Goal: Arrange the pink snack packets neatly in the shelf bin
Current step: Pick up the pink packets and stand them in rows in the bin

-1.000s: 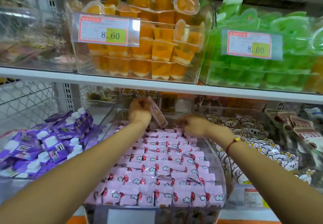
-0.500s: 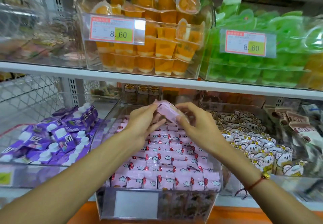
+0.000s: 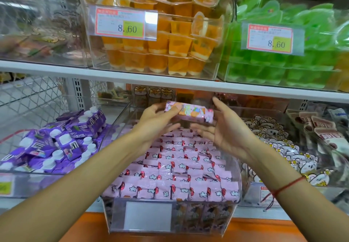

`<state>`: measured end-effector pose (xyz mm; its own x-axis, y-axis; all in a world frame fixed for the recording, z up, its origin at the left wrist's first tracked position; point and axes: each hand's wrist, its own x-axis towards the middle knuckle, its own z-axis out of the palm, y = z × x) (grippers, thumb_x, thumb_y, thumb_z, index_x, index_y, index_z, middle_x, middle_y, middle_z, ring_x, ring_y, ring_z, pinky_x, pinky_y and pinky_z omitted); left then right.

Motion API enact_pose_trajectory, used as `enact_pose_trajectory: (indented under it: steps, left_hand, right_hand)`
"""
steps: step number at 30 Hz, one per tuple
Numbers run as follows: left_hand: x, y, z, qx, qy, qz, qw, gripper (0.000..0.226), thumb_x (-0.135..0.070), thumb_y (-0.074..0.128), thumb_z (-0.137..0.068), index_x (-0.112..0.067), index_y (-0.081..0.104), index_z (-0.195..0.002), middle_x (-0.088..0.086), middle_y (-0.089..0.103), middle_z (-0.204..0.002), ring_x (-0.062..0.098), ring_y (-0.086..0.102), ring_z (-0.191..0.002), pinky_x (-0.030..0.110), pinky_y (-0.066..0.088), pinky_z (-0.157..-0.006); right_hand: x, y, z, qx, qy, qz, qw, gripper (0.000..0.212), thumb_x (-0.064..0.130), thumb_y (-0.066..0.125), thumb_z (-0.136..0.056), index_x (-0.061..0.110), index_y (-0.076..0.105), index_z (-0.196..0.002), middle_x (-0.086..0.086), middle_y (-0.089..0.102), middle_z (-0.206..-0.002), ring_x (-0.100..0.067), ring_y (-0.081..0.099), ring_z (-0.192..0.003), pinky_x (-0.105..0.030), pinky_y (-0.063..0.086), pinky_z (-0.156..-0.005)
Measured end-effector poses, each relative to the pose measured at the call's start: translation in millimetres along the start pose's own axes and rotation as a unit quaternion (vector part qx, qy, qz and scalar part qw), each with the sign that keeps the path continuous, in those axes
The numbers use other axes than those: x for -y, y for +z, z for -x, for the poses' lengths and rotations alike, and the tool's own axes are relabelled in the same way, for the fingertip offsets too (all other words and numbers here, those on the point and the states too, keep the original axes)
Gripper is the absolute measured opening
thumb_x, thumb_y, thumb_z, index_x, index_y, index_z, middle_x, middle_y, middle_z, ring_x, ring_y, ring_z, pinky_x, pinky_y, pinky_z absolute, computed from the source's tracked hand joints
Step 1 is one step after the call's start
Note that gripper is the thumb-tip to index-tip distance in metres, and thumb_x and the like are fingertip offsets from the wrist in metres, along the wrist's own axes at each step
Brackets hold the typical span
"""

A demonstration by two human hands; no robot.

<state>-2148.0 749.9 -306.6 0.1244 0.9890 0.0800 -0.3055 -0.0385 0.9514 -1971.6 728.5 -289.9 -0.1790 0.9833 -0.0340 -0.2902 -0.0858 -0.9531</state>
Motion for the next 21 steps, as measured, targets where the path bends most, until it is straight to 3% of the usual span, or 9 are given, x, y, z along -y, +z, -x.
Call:
enact_pose_trajectory:
  steps: [2, 4, 7, 8, 11, 14, 16, 19, 21]
  left_hand:
    - [6, 3, 1, -0.001, 0.007, -0.034, 0.999, 0.046, -0.029, 0.068, -0.084, -0.009, 0.051, -0.122, 0.005, 0.07, -0.105, 0.011, 0.071, -0.088, 0.017, 0.055, -0.065]
    - [8, 3, -4, 0.011, 0.034, -0.143, 0.989, 0.045, -0.036, 0.063, -0.087, -0.012, 0.051, -0.123, -0.004, 0.069, -0.102, 0.005, 0.07, -0.086, 0.019, 0.056, -0.068]
    - [4, -4, -26, 0.022, 0.095, -0.351, 0.931, 0.036, -0.032, 0.055, -0.094, -0.014, 0.053, -0.125, -0.004, 0.061, -0.116, 0.011, 0.059, -0.108, 0.023, 0.046, -0.089]
    - [4, -7, -35, 0.033, 0.104, -0.409, 0.906, 0.03, -0.024, 0.053, -0.095, -0.016, 0.053, -0.124, -0.004, 0.058, -0.118, 0.012, 0.058, -0.105, 0.021, 0.044, -0.085]
    - [16, -8, -61, 0.087, 0.092, -0.574, 0.809, 0.032, -0.012, 0.043, -0.097, -0.026, 0.051, -0.125, -0.007, 0.053, -0.112, 0.003, 0.053, -0.074, 0.013, 0.041, -0.059]
    - [32, -5, -85, 0.124, 0.067, -0.654, 0.743, 0.036, -0.013, 0.043, -0.097, -0.028, 0.05, -0.129, -0.001, 0.056, -0.122, 0.012, 0.058, -0.093, 0.023, 0.048, -0.077]
    - [39, -4, -95, 0.154, 0.063, -0.698, 0.697, 0.036, -0.019, 0.042, -0.098, -0.03, 0.05, -0.131, 0.001, 0.056, -0.126, 0.016, 0.055, -0.1, 0.026, 0.045, -0.082]
    - [40, -6, -101, 0.178, 0.077, -0.74, 0.644, 0.034, -0.027, 0.037, -0.1, -0.031, 0.052, -0.13, 0.003, 0.058, -0.125, 0.018, 0.054, -0.096, 0.024, 0.037, -0.078]
    - [35, -9, -102, 0.176, 0.091, -0.757, 0.623, 0.034, -0.032, 0.035, -0.1, -0.031, 0.054, -0.128, 0.002, 0.061, -0.121, 0.018, 0.055, -0.095, 0.025, 0.036, -0.076]
  right_hand:
    - [1, -1, -1, -0.013, -0.034, 0.017, 0.999, 0.036, 0.032, 0.063, -0.084, 0.004, 0.062, -0.105, -0.01, 0.073, -0.086, -0.015, 0.071, -0.075, -0.016, 0.055, -0.061]
    - [0, -4, -4, -0.059, -0.061, 0.057, 0.995, 0.025, 0.017, 0.064, -0.087, 0.0, 0.061, -0.104, -0.012, 0.072, -0.091, -0.014, 0.07, -0.075, -0.014, 0.055, -0.064]
    - [2, -15, -9, -0.16, -0.121, 0.13, 0.971, 0.025, 0.012, 0.061, -0.09, 0.003, 0.058, -0.113, -0.01, 0.07, -0.103, -0.017, 0.07, -0.088, -0.018, 0.056, -0.074]
    - [3, -19, -12, -0.19, -0.138, 0.162, 0.959, 0.026, 0.012, 0.061, -0.09, 0.004, 0.058, -0.114, -0.009, 0.069, -0.106, -0.019, 0.069, -0.093, -0.022, 0.056, -0.08]
    - [4, -24, -22, -0.246, -0.133, 0.268, 0.922, 0.028, 0.018, 0.066, -0.087, 0.004, 0.06, -0.11, -0.011, 0.067, -0.105, -0.025, 0.064, -0.099, -0.039, 0.051, -0.091]
    - [3, -22, -31, -0.241, -0.133, 0.316, 0.908, 0.012, 0.021, 0.065, -0.088, 0.009, 0.064, -0.085, -0.012, 0.068, -0.089, -0.021, 0.062, -0.08, -0.036, 0.051, -0.073]
    - [4, -22, -38, -0.249, -0.141, 0.351, 0.892, 0.014, 0.022, 0.065, -0.088, 0.013, 0.06, -0.078, -0.011, 0.064, -0.079, -0.02, 0.056, -0.065, -0.032, 0.048, -0.059]
    - [4, -27, -52, -0.234, -0.158, 0.395, 0.874, 0.018, 0.021, 0.066, -0.087, 0.009, 0.059, -0.1, -0.001, 0.058, -0.074, -0.026, 0.063, -0.068, -0.025, 0.048, -0.052]
    - [4, -29, -63, -0.201, -0.168, 0.435, 0.861, 0.028, 0.017, 0.066, -0.087, 0.008, 0.055, -0.11, 0.001, 0.058, -0.076, -0.012, 0.061, -0.058, -0.01, 0.039, -0.039]
